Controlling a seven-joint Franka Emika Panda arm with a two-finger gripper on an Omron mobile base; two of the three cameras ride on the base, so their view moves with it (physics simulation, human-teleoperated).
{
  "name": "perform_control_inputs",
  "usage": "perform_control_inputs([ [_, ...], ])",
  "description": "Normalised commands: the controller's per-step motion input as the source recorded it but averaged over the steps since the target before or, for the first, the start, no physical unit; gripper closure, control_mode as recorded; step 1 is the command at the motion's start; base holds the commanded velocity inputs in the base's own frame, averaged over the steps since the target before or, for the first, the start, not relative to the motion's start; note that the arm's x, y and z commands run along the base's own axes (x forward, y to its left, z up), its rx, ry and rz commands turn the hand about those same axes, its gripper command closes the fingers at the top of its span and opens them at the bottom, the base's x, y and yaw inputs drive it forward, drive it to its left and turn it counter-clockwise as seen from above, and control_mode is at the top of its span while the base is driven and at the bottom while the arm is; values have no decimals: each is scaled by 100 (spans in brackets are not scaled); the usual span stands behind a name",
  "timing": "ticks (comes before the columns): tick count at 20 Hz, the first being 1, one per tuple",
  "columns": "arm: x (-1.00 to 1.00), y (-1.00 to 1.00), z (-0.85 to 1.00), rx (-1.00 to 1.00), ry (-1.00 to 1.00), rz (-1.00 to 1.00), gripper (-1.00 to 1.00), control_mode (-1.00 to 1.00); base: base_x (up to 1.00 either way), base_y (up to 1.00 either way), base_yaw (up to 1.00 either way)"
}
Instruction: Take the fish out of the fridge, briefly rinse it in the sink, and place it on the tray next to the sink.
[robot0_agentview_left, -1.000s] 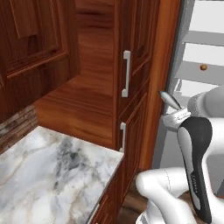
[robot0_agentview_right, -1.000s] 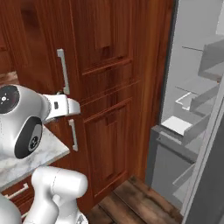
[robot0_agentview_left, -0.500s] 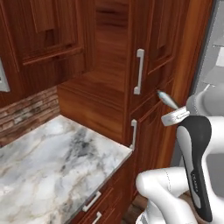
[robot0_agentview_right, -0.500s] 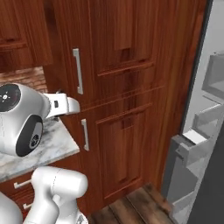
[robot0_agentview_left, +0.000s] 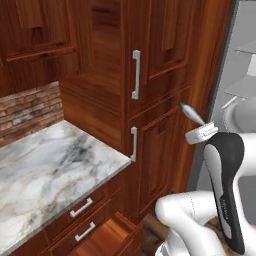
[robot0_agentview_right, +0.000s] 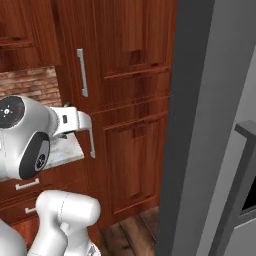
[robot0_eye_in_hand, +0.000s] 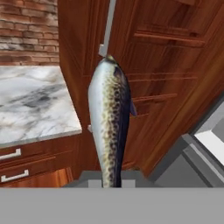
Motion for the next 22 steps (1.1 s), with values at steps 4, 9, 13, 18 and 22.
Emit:
perform_control_inputs([
  [4,0,0,0,0,0,0,100,100,-23,43,79],
  [9,0,0,0,0,0,0,100,100,-14,39,83],
  [13,0,0,0,0,0,0,100,100,46,41,57],
  [18,0,0,0,0,0,0,100,100,100,55,22],
  [22,0,0,0,0,0,0,100,100,100,37,7],
])
